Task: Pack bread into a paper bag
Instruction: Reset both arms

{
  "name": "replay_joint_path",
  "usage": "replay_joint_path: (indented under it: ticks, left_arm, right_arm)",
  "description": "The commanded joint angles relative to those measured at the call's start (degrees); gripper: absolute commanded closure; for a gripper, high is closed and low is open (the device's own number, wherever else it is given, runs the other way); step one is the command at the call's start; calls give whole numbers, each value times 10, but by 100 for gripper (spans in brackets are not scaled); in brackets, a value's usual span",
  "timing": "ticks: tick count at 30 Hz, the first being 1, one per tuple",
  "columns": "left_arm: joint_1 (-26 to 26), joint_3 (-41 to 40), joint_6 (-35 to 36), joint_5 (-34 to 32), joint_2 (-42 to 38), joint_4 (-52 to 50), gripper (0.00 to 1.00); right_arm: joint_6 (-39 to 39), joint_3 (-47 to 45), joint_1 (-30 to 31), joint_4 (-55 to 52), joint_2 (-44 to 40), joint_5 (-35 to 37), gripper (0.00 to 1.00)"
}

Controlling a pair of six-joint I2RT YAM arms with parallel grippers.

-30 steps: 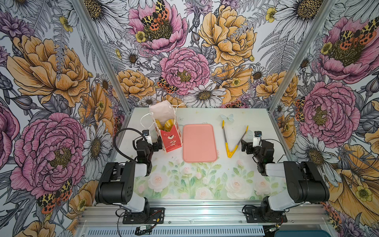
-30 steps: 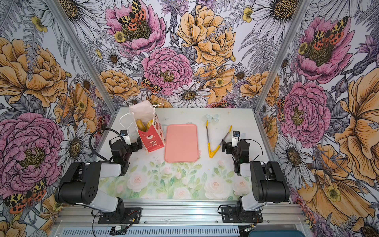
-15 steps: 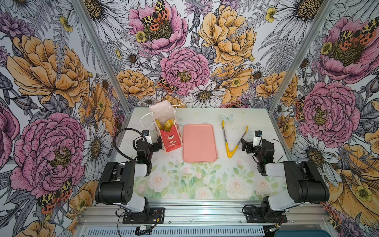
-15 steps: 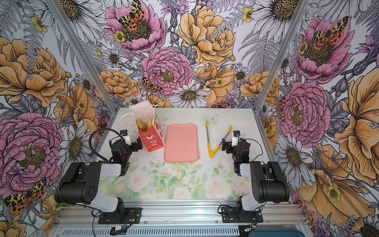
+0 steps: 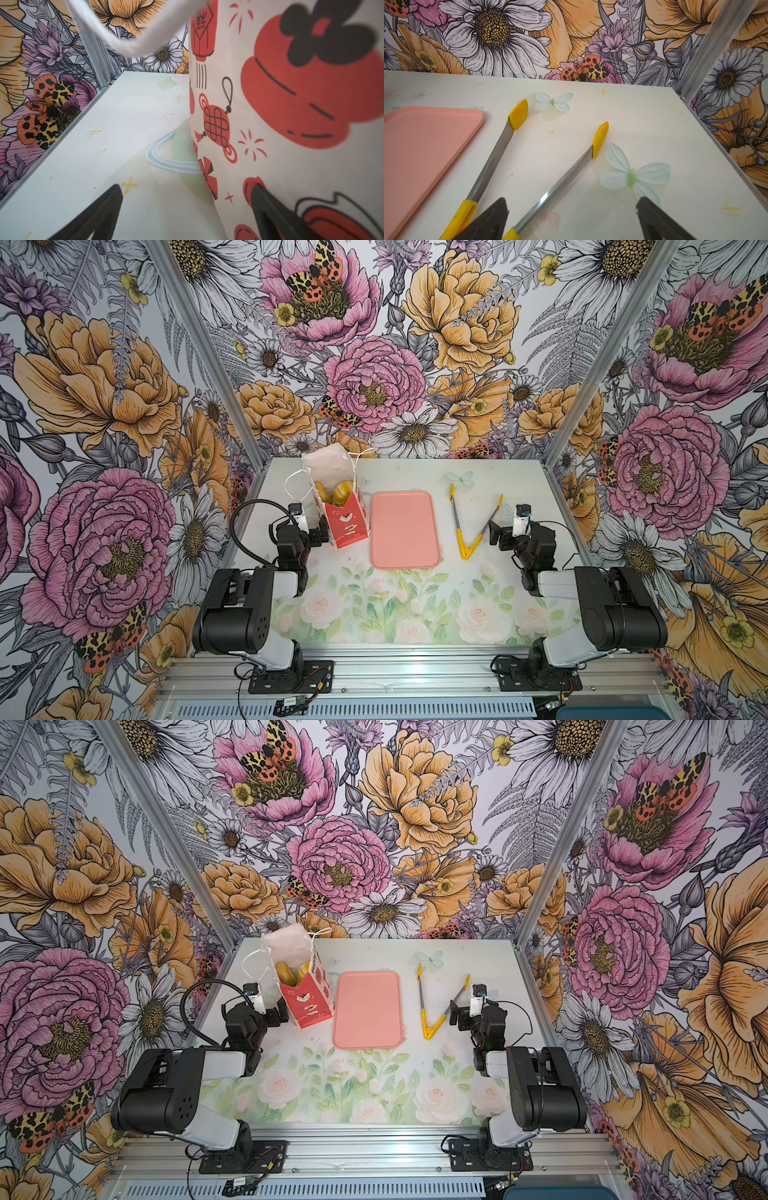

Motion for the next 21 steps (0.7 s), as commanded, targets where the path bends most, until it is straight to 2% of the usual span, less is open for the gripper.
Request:
replay_joint_path:
  ticks: [1, 18, 21]
  left_arm:
    - [3, -3, 3, -8, 2, 25, 1]
    - [4, -3, 2, -8, 2, 25, 1]
    - [3, -2, 2, -8, 2, 25, 1]
  right_arm:
    - [2, 7, -5, 13, 4, -5, 1]
    - [3, 12, -5, 8, 6, -3, 1]
    - [20, 16, -5, -1, 5, 40, 1]
